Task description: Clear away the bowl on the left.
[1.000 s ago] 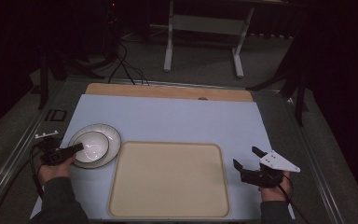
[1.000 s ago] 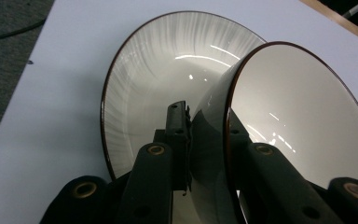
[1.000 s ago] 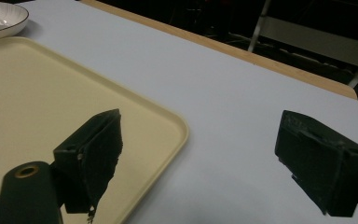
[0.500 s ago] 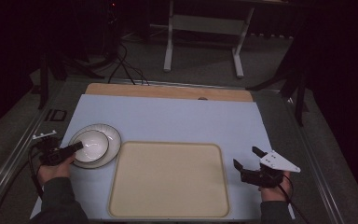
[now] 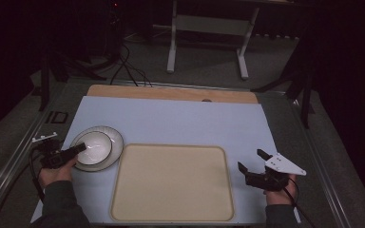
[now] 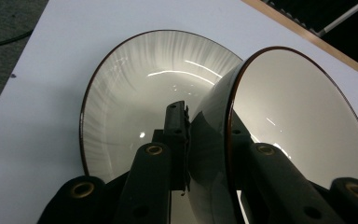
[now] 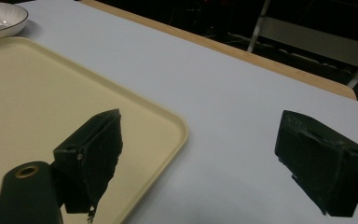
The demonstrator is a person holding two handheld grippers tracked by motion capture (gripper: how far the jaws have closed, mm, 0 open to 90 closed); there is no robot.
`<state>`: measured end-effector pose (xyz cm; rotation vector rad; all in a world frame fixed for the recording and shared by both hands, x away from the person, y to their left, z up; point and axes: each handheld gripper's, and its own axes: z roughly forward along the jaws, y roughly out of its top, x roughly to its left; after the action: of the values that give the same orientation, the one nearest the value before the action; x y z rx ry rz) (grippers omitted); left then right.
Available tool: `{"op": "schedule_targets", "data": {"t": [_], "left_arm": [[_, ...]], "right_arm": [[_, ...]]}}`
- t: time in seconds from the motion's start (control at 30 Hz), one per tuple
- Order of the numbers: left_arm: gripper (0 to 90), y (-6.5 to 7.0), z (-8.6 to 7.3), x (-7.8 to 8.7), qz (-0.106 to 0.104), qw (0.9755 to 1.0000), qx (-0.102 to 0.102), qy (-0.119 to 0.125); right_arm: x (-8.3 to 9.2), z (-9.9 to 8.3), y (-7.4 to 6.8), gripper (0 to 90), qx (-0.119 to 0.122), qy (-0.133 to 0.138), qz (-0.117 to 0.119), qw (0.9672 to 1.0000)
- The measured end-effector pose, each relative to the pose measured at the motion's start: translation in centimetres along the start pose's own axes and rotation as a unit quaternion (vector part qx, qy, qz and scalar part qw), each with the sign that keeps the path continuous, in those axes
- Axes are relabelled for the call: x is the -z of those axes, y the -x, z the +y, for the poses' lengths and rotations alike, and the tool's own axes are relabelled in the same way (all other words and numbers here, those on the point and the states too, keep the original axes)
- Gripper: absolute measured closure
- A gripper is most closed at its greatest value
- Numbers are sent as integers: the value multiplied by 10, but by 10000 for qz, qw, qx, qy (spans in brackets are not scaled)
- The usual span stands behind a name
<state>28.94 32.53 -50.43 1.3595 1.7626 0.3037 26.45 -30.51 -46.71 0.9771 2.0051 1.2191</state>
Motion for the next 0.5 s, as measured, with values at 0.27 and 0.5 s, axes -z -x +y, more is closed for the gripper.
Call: {"op": "schedule_targets", "data": {"t": [0.27, 0.5], "left_arm": [[784, 4, 0, 3, -130, 9999, -59, 97], [783, 9, 1, 5, -227, 9995, -134, 177]], "right_arm": [[0, 0, 0, 144, 1, 2, 0, 10000], [0, 0, 0, 144, 2, 1, -2, 10000]]}}
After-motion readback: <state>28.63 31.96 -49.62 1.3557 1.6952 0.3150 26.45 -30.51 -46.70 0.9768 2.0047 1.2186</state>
